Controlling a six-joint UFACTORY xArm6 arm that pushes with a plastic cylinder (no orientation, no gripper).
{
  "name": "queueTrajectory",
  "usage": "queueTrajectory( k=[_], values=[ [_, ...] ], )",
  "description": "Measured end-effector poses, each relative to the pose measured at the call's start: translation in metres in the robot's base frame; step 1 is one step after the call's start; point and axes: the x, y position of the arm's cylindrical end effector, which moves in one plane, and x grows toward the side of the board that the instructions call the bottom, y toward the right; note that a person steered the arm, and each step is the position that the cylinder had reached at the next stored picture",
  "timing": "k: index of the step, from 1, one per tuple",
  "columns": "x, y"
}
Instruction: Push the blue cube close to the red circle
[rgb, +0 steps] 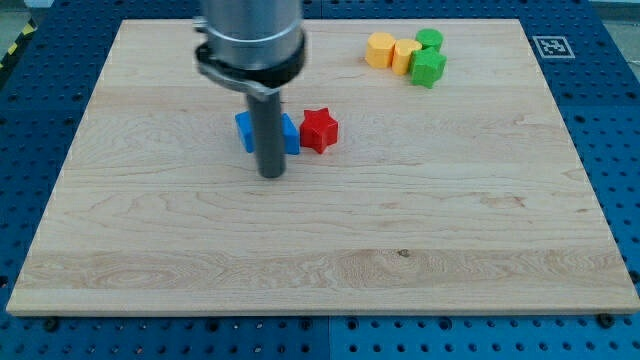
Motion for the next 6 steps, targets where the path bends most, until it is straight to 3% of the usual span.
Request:
queueTrajectory(
  k=[2,5,6],
  values=[
    [-0.033,-0.006],
    [-0.042,-0.035],
    [-0.066,-0.035]
  ],
)
